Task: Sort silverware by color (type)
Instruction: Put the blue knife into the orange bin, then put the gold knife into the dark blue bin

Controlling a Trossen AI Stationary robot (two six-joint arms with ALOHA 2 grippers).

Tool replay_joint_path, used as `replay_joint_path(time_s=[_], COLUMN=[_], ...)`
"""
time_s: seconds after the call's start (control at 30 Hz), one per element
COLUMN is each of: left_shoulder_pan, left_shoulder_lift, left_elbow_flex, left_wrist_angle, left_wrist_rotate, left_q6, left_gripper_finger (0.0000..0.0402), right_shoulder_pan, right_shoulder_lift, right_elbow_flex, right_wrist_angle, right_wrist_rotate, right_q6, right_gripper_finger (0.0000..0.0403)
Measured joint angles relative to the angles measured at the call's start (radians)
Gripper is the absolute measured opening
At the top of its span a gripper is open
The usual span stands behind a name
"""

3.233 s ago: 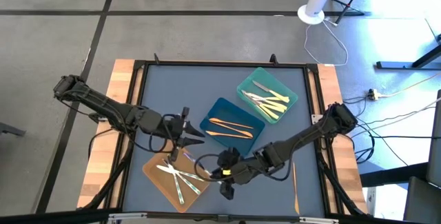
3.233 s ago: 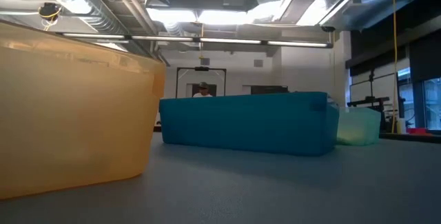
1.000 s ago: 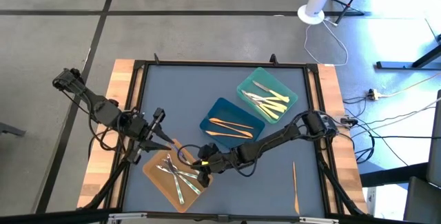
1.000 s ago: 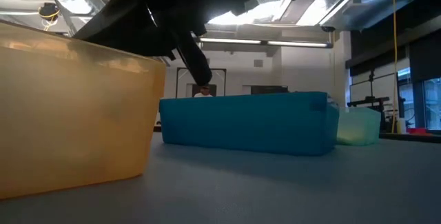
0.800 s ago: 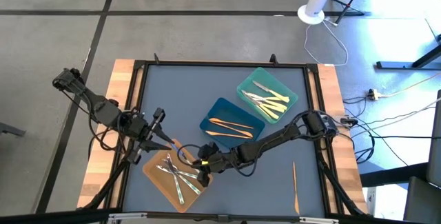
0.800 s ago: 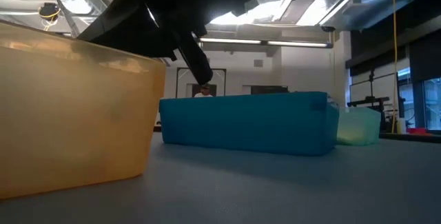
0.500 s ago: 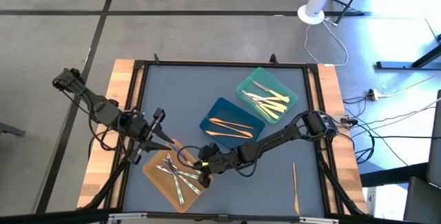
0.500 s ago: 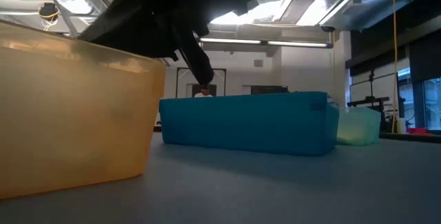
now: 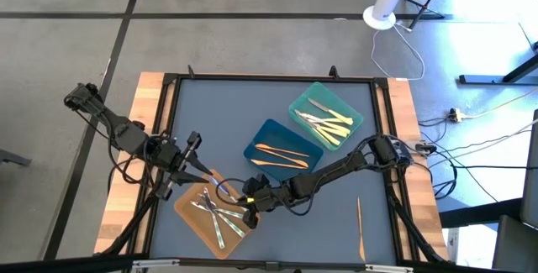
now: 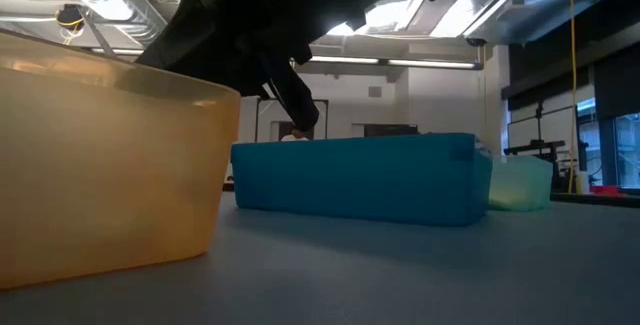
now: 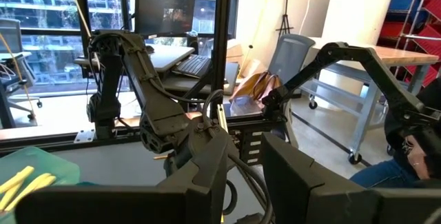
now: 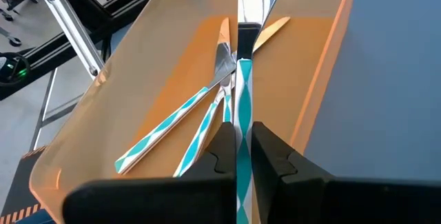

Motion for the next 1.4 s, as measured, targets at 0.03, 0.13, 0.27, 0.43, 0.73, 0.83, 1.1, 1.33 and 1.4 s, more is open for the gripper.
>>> replay_joint_path(time_s=[0.03, 0.13, 0.27, 0.43, 0.73, 0.83, 1.1, 1.33, 1.4], left_shoulder_pan=[0.000, 0.000, 0.000, 0.000, 0.000, 0.000, 0.000, 0.000, 0.000], left_shoulder_lift=[0.000, 0.000, 0.000, 0.000, 0.000, 0.000, 0.000, 0.000, 0.000], left_elbow_flex=[0.000, 0.000, 0.000, 0.000, 0.000, 0.000, 0.000, 0.000, 0.000], left_wrist_angle=[0.000, -0.003, -0.007, -0.007, -0.007, -0.007, -0.006, -0.006, -0.006], left_wrist_rotate=[0.000, 0.000, 0.000, 0.000, 0.000, 0.000, 0.000, 0.000, 0.000], left_q6=[0.000, 0.000, 0.000, 0.000, 0.000, 0.000, 0.000, 0.000, 0.000], left_gripper_finger=[0.0084, 0.0084, 0.0084, 0.0084, 0.0084, 0.0084, 0.0084, 0.0084, 0.0084], right_shoulder_pan=[0.000, 0.000, 0.000, 0.000, 0.000, 0.000, -0.001, -0.001, -0.001], right_shoulder_lift=[0.000, 0.000, 0.000, 0.000, 0.000, 0.000, 0.000, -0.002, -0.002], right_elbow_flex=[0.000, 0.000, 0.000, 0.000, 0.000, 0.000, 0.000, 0.000, 0.000], right_wrist_angle=[-0.001, -0.002, -0.002, -0.002, -0.002, -0.002, -0.003, -0.003, -0.003], right_wrist_rotate=[0.000, 0.000, 0.000, 0.000, 0.000, 0.000, 0.000, 0.000, 0.000], right_q6=[0.000, 0.002, 0.003, 0.003, 0.003, 0.003, 0.003, 0.003, 0.003], right_gripper_finger=[0.0007, 0.0007, 0.0008, 0.0008, 0.0008, 0.0008, 0.0062, 0.0106, 0.0109])
